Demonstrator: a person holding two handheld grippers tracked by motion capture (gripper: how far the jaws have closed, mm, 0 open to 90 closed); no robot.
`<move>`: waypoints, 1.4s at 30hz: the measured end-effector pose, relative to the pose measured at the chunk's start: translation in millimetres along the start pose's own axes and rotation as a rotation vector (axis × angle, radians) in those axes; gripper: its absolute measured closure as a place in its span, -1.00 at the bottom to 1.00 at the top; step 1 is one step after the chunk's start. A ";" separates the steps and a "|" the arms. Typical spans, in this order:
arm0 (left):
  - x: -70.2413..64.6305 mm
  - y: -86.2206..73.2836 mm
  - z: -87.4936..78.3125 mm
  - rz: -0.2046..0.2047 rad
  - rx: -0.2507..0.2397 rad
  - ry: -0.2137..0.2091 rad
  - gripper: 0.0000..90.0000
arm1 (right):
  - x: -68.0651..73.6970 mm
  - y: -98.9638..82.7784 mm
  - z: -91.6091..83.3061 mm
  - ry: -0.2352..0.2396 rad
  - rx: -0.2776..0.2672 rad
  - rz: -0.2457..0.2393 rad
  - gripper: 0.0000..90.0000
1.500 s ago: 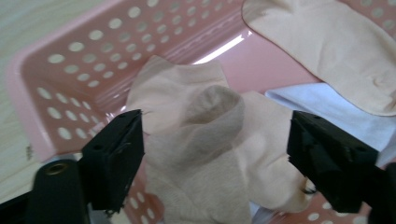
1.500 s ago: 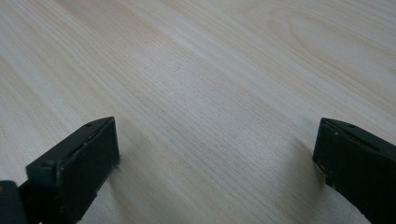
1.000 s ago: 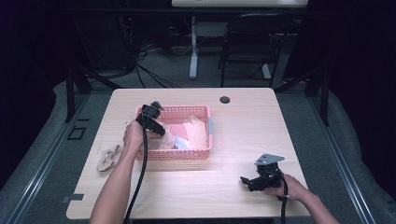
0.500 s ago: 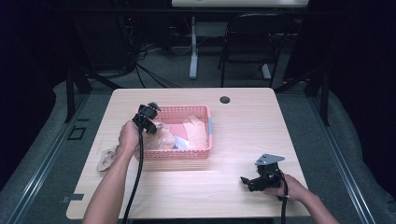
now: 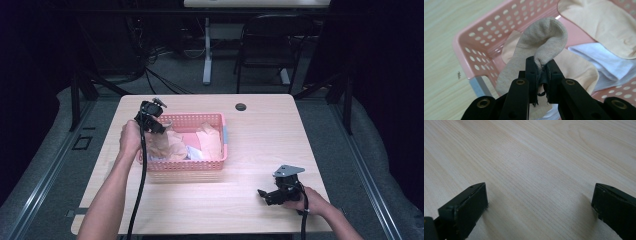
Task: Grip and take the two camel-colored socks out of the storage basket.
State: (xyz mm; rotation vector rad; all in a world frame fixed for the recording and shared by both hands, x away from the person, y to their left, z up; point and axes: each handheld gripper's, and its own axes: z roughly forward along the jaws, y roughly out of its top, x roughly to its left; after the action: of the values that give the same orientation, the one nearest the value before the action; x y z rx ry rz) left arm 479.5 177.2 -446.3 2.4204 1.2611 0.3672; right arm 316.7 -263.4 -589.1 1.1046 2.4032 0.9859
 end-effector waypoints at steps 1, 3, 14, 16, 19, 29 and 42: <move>0.6 1.4 -3.6 0.001 -0.007 0.001 0.84 | 0.0 0.0 0.0 0.000 0.000 0.000 -1.00; 1.2 4.2 -10.8 0.000 -0.016 0.003 0.84 | 0.1 0.0 0.1 0.000 -0.002 0.002 -1.00; 2.4 18.3 -48.4 0.010 -0.069 0.008 0.84 | -0.1 -0.3 -0.2 -0.004 0.000 -0.003 -1.00; 3.0 19.8 -54.0 0.014 -0.069 0.013 0.84 | 0.1 -0.6 -0.2 -0.006 -0.003 0.000 -1.00; 4.6 21.0 -62.3 0.018 -0.072 0.018 0.84 | 0.1 -0.6 -0.1 -0.005 -0.003 0.000 -1.00; 13.5 16.0 -88.5 0.009 -0.093 0.042 0.84 | 0.2 -0.8 0.2 -0.002 -0.006 0.002 -1.00; 46.6 -17.2 -129.0 -0.049 -0.103 0.096 0.84 | 0.0 -0.3 0.4 0.005 -0.004 0.005 -1.00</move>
State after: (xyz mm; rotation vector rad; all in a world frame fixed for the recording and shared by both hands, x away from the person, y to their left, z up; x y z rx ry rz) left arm 441.8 252.3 -336.6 2.3053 1.3059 0.5270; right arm 316.8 -263.4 -589.6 1.1081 2.4030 0.9953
